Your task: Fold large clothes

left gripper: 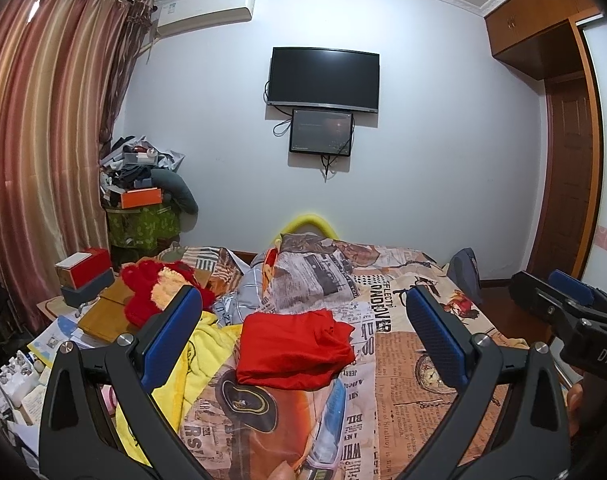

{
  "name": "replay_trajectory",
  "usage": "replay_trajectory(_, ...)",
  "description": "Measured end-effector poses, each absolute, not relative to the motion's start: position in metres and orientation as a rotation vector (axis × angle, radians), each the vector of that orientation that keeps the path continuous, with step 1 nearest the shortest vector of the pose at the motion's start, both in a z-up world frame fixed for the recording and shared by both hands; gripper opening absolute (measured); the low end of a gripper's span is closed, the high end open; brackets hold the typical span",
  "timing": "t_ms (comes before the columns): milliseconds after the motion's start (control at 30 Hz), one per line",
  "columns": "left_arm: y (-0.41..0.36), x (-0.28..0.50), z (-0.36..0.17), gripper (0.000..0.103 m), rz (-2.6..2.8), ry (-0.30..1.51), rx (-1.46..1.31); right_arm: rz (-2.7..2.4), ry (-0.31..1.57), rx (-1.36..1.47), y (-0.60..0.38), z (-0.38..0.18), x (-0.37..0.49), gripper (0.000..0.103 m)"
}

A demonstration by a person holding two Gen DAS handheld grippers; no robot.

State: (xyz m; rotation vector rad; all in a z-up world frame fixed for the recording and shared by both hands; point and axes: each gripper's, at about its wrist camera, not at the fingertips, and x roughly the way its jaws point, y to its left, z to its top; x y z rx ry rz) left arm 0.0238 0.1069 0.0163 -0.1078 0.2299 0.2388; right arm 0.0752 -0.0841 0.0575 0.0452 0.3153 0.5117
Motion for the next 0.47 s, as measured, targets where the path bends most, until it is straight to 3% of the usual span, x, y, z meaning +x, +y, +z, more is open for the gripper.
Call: replay_trajectory(467, 0.1066, 0.0256, 0.0136, 0.103, 0.234, 0.238, -0.085, 0.508, 0.314, 0.038, -0.0822, 0.0583, 0.0734, 0.103)
